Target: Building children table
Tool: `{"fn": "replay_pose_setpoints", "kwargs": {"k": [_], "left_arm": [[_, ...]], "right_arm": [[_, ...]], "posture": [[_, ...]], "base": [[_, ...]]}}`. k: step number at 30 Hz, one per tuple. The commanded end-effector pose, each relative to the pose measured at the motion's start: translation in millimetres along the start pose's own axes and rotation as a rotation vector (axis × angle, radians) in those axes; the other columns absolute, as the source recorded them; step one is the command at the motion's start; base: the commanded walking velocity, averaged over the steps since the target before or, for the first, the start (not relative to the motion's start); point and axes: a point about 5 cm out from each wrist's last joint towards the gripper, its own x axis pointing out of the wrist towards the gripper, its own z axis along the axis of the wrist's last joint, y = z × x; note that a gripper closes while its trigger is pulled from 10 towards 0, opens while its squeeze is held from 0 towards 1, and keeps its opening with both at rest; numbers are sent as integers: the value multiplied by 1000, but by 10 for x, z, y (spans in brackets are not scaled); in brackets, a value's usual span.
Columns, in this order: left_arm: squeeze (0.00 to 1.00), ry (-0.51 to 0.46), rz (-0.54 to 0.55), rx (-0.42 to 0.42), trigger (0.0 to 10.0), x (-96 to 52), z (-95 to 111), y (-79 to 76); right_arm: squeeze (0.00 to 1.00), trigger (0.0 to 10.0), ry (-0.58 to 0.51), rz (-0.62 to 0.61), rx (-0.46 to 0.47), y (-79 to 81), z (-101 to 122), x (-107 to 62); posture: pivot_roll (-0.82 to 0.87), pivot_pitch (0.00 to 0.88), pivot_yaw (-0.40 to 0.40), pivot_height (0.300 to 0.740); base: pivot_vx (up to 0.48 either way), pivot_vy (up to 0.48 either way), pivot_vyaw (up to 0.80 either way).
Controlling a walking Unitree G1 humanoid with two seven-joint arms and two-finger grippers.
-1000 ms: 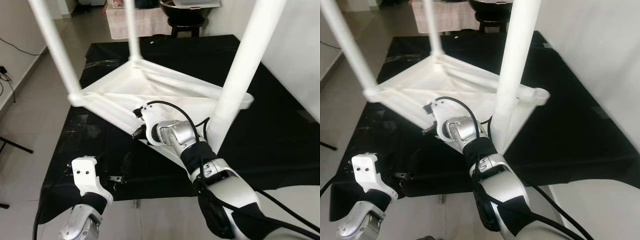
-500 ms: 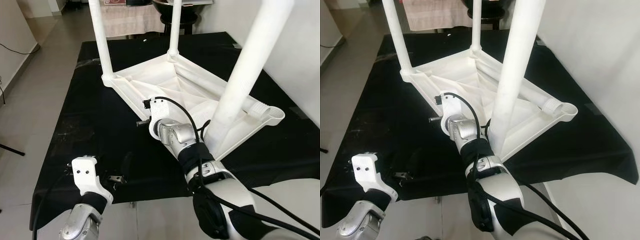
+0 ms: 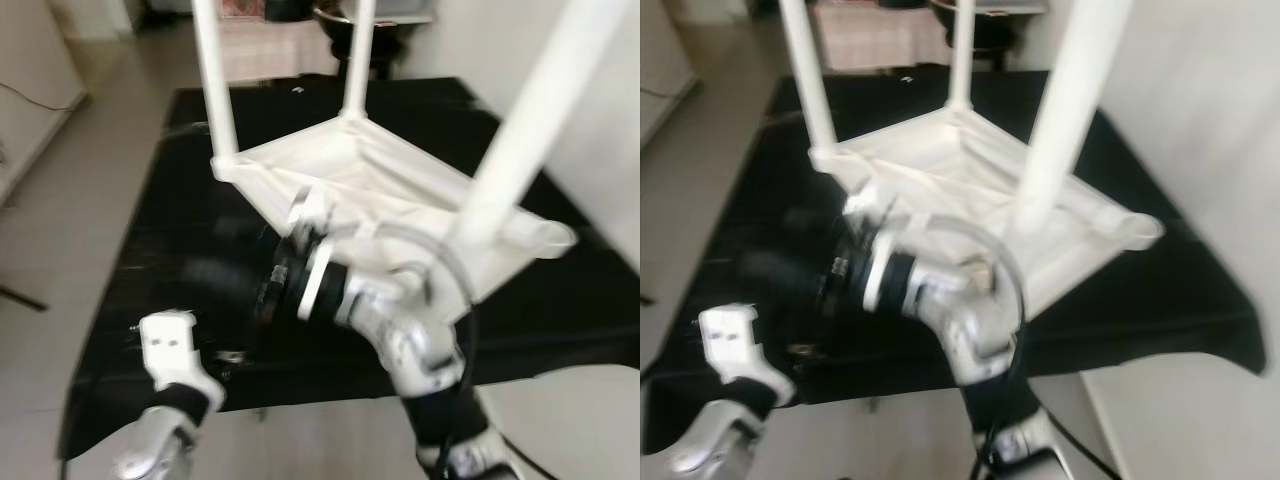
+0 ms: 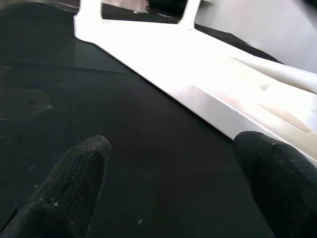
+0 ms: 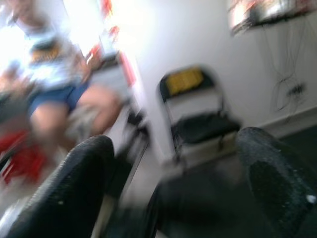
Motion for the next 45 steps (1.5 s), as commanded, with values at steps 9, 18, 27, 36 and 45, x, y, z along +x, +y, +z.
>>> {"fn": "replay_pose_setpoints", "kwargs": {"k": [9,18,27,36,45], "left_arm": [[0,17,1,10,10000,-14,-21,45],[0,21,-6,11,10000,-5,-29,62],[0,19,-8,14,10000,11,-28,69],[0,16,-6,18,10000,16,-25,76],[0,17,-5,23,10000,15,-24,72]], "right_arm": [[0,10000,269,-43,61,141,-165,-1127],[0,10000,431,-103,102,224,-63,-1691],[0,10000,764,-266,66,137,-73,-2181],[0,10000,648,-370,-79,-136,110,-2018],[0,10000,310,-128,-214,-155,238,-1087]], "posture": [[-16,100,-26,740],[-28,92,-24,740],[-27,87,-24,740],[-23,82,-24,740],[-4,81,-23,740]], "base": [[0,0,0],[0,0,0],[0,0,0],[0,0,0],[0,0,0]]}}
